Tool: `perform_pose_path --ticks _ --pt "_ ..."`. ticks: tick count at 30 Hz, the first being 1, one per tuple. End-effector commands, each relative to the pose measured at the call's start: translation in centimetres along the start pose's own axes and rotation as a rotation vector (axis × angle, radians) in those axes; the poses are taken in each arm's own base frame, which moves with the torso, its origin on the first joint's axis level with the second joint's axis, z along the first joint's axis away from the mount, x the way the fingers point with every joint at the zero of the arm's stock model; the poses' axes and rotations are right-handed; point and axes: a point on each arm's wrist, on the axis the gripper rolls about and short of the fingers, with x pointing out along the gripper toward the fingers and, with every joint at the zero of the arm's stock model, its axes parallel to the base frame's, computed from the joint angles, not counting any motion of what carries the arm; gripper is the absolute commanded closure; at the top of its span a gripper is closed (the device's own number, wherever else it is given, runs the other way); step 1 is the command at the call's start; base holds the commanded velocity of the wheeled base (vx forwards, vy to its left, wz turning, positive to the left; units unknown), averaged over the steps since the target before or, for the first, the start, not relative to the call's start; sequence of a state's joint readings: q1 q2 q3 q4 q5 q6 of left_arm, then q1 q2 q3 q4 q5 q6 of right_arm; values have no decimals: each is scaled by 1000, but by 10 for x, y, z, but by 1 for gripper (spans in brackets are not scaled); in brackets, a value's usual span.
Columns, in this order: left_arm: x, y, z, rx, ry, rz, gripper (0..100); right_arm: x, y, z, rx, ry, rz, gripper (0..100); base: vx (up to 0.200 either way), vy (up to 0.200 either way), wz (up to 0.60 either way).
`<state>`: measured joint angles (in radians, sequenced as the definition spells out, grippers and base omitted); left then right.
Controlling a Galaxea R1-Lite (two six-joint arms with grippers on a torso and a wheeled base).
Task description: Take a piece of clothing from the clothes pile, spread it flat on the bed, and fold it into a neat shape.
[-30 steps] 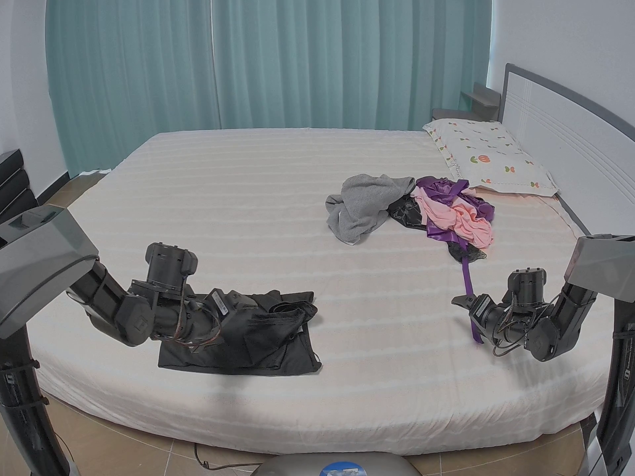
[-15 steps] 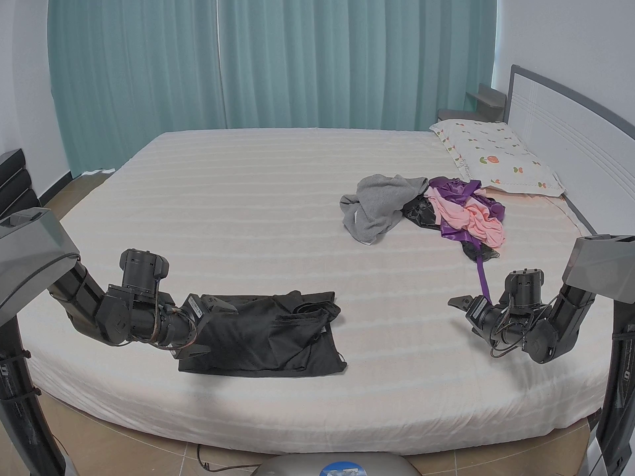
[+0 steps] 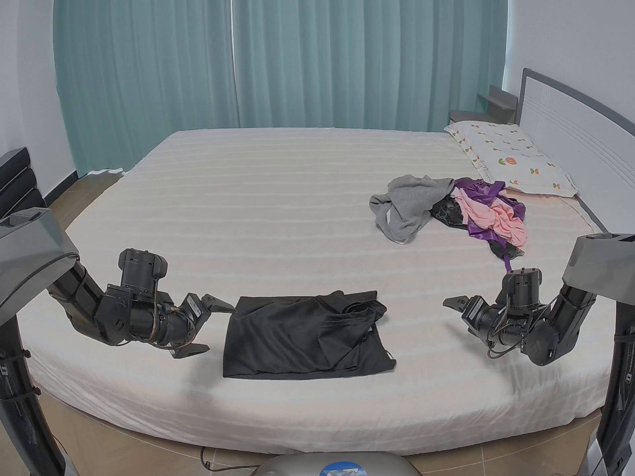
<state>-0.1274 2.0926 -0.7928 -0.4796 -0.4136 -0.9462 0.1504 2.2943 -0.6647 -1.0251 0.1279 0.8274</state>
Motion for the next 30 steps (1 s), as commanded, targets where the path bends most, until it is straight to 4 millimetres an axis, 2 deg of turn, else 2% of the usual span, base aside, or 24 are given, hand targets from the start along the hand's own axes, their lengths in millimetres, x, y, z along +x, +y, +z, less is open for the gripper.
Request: perform_pose_path --ticks 1,9,13,17,21,25,30 --pt "1 0 0 0 1 2 0 -3 6 -5 -13 13 12 0 0 200 0" --pt "1 1 -1 -1 2 3 0 -8 19 -22 -82 28 15 0 0 200 0" --pt "1 0 -1 3 1 5 0 -5 39 -37 -189 18 28 0 0 200 0" --pt "3 1 -2 4 0 11 0 -8 60 -49 -300 4 11 0 0 0 0" --pt "3 1 -2 4 0 11 0 -11 72 -58 -380 18 -13 0 0 0 0" --pt "3 1 -2 6 0 12 0 -4 88 -70 -436 15 -85 0 0 0 0" --pt "3 1 -2 7 0 11 0 4 98 -80 -474 55 -132 0 0 0 0"
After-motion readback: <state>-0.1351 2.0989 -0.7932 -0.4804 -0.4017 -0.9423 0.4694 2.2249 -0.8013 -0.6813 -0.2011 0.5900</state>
